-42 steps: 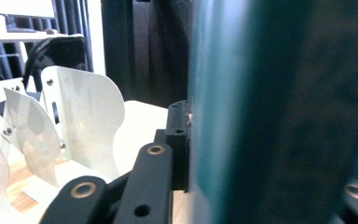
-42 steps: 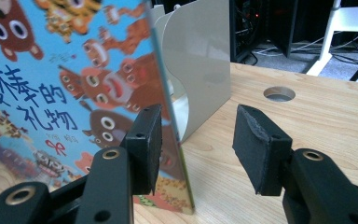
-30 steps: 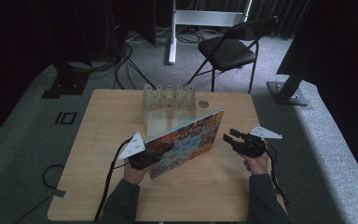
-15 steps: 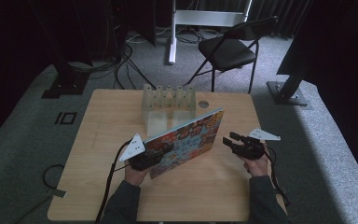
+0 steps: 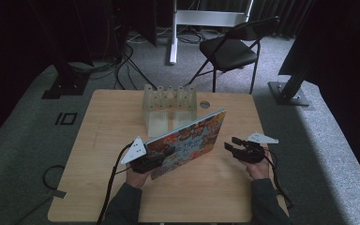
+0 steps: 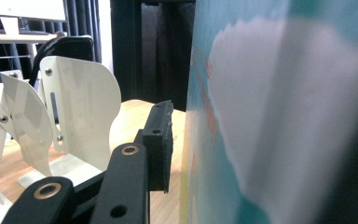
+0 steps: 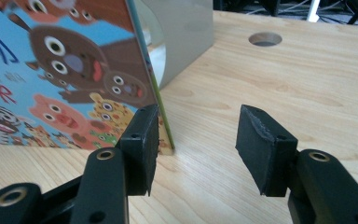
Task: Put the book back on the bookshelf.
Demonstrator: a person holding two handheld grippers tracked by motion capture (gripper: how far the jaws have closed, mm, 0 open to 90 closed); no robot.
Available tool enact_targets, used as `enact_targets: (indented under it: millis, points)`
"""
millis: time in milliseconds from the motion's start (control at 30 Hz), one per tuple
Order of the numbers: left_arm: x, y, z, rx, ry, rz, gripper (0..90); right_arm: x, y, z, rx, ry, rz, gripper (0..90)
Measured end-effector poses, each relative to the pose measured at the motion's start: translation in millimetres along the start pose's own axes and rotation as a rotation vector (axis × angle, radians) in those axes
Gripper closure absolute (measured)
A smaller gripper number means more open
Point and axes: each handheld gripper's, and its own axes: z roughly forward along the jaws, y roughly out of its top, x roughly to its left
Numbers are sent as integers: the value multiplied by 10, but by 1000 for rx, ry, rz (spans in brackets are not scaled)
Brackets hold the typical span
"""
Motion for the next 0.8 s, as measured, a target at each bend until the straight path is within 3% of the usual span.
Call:
enact_targets:
  millis: [267, 467, 800]
  points:
    - [-19, -38, 5, 12, 20, 15, 678, -26, -93, 65, 71, -58, -25, 458]
    - [-63, -44, 19, 25, 5, 37, 790, -71, -157, 108, 126, -97, -18, 442]
    - [-155, -64, 37, 12, 55, 36, 802, -90, -216, 178, 199, -155, -36, 428]
